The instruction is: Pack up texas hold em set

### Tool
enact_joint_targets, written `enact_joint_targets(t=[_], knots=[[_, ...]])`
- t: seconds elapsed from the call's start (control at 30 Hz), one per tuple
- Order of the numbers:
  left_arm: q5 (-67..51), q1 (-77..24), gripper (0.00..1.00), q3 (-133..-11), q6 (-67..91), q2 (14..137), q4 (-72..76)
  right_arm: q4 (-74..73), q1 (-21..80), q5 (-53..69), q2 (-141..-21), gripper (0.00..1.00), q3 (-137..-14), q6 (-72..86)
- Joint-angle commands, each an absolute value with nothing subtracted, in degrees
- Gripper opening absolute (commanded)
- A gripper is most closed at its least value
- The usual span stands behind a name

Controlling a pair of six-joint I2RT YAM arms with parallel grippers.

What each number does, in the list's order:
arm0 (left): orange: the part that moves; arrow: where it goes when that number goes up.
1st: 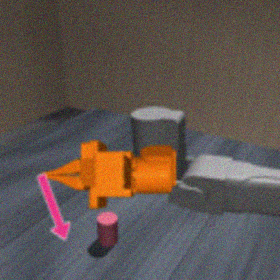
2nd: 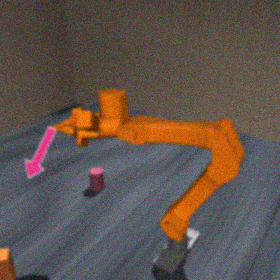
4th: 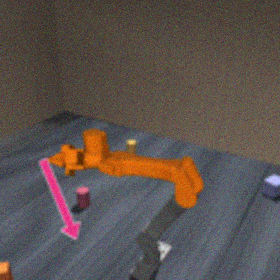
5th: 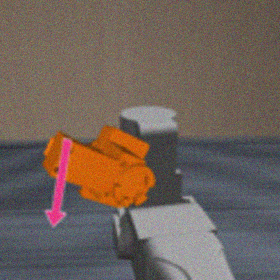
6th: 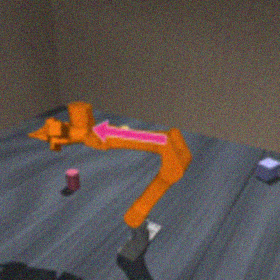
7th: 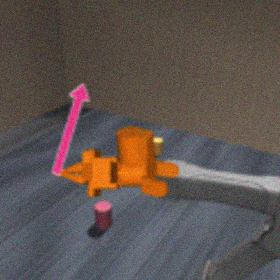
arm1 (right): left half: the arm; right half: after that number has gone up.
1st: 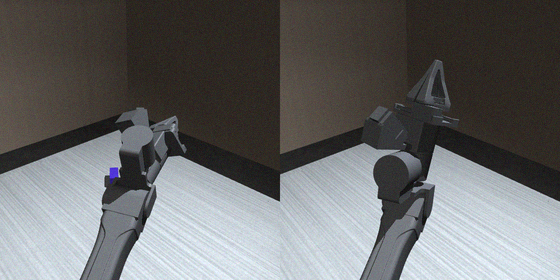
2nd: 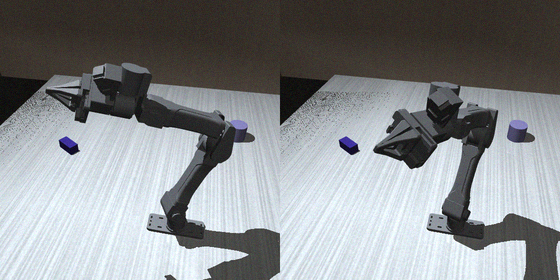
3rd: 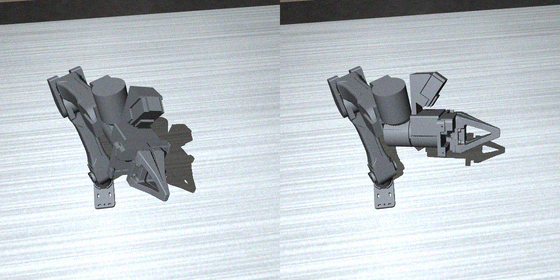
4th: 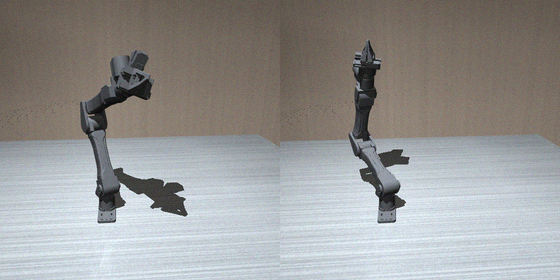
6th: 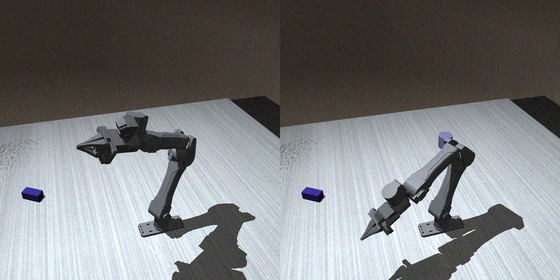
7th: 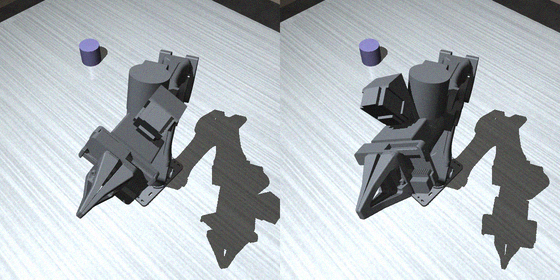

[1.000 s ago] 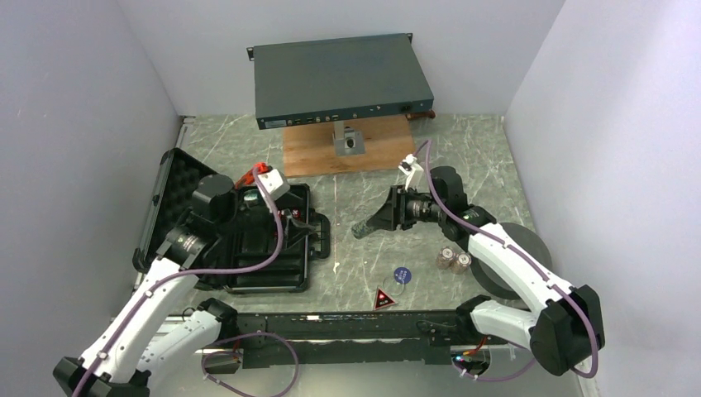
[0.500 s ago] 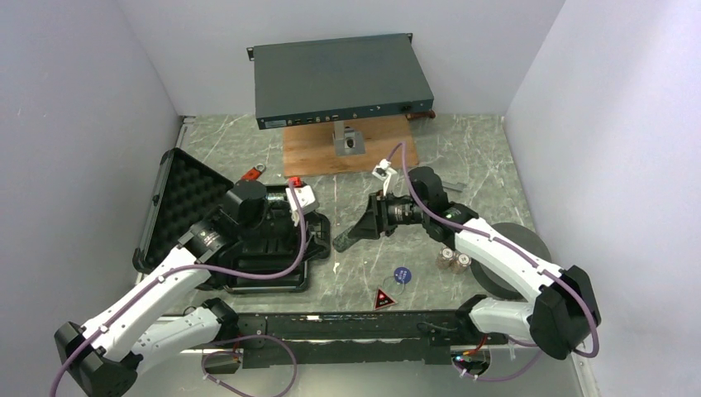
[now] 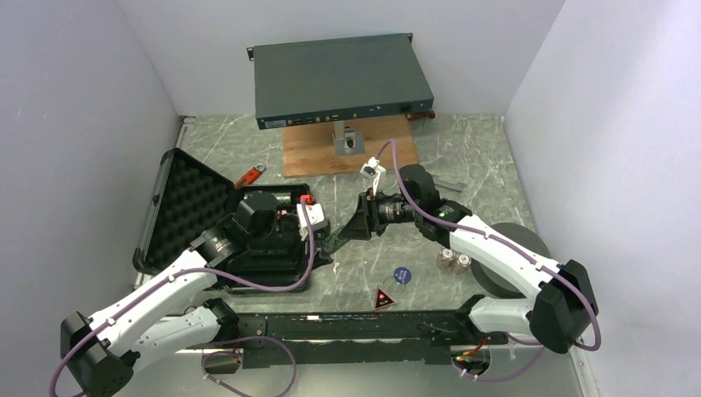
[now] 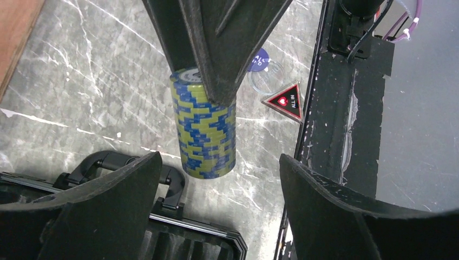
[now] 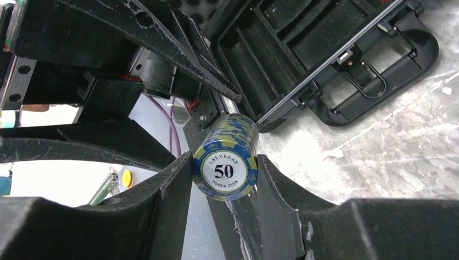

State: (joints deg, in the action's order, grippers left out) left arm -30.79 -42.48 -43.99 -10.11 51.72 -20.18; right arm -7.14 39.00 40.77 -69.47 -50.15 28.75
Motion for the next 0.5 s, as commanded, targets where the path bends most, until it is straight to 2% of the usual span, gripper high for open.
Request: enact_joint_targets(t=[0.0, 0.2, 0.47], knots=[[-31.52, -42.84, 0.85, -45.10, -12.23, 50.63, -17.92, -1.71, 40.01, 42.78, -70.15, 0.00, -55.60, 29.45], [-29.92, -42.88, 0.78, -46.11, -11.93, 51.27, -18.23, -1.17, 41.23, 42.80, -70.95, 0.00, -56.49, 29.94], [-27.11, -42.82, 0.75, -46.49, -12.39, 51.32, -18.60, -1.28, 42.13, 43.11, -71.14, 0.00, -57.31, 30.11]])
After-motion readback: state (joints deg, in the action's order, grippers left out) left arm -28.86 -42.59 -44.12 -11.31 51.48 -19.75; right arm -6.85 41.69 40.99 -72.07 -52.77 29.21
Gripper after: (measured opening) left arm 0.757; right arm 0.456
